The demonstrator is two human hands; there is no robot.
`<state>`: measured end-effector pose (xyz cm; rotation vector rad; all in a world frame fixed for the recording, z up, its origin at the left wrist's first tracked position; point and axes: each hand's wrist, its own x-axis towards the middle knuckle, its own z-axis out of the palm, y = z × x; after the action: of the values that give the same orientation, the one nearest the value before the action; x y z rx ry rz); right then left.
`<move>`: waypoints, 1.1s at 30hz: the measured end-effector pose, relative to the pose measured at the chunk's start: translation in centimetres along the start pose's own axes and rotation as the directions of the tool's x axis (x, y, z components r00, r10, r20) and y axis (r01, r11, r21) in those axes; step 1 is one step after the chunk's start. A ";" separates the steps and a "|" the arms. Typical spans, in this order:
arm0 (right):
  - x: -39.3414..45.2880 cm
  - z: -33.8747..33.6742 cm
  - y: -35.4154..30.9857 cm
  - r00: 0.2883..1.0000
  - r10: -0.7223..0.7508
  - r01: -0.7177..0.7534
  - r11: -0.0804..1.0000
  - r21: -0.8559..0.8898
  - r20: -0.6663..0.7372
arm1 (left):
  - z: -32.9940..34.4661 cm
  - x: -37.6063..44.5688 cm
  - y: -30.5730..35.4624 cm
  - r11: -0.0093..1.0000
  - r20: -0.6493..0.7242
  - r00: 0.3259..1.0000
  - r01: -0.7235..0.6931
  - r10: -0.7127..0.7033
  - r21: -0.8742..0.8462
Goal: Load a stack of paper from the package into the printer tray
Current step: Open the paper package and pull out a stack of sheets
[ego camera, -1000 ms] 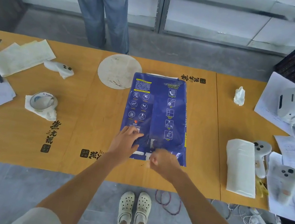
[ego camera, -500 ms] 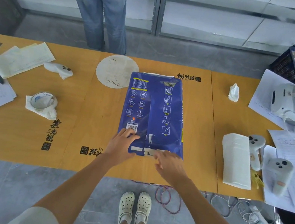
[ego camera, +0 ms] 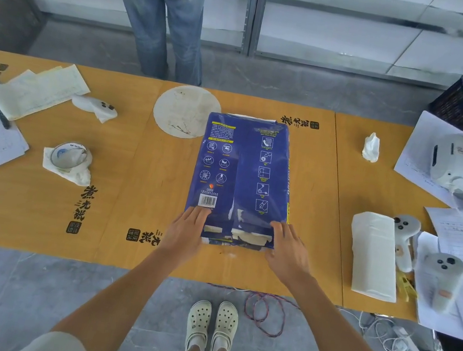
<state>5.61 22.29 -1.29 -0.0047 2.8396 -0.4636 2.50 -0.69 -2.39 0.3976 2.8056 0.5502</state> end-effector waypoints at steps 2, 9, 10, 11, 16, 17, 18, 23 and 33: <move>-0.2 0.1 0.5 0.999 0.035 -0.033 0.995 0.094 -0.026 | -0.1 0.0 -0.3 0.997 -0.059 0.997 0.051 -0.055 -0.064; 0.6 -0.5 1.7 0.875 0.465 -0.285 0.723 0.629 -0.138 | -1.0 1.3 -1.5 0.825 -0.188 0.890 0.282 -0.416 -0.489; 0.8 -0.6 1.9 0.835 0.535 -0.317 0.659 0.681 -0.129 | -1.3 1.5 -1.9 0.786 -0.189 0.861 0.313 -0.472 -0.533; 1.0 -0.7 2.1 0.795 0.599 -0.352 0.589 0.728 -0.100 | -1.5 1.7 -2.4 0.741 -0.187 0.830 0.338 -0.525 -0.581; 2.0 0.6 3.5 0.630 0.775 -0.401 0.285 0.871 0.036 | -2.2 2.4 -3.4 0.555 -0.109 0.713 0.430 -0.693 -0.712; 2.3 0.9 3.6 0.612 0.789 -0.409 0.261 0.875 0.051 | -2.1 2.5 -3.5 0.524 -0.087 0.696 0.445 -0.712 -0.726; 2.5 1.1 3.6 0.597 0.800 -0.421 0.243 0.874 0.065 | -1.9 2.7 -3.6 0.492 -0.064 0.677 0.463 -0.733 -0.738; 3.5 1.4 4.3 0.555 0.820 -0.515 0.205 0.833 0.141 | -0.8 3.5 -4.5 0.372 0.028 0.616 0.511 -0.787 -0.775; 3.6 1.6 5.0 0.648 0.758 -0.564 0.415 0.714 0.072 | -0.4 4.0 -4.7 0.453 -0.007 0.644 0.530 -0.765 -0.717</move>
<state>2.75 26.35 -5.23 1.3980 2.3601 -1.3409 -2.39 -3.72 -4.69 -1.0123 2.4529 1.4189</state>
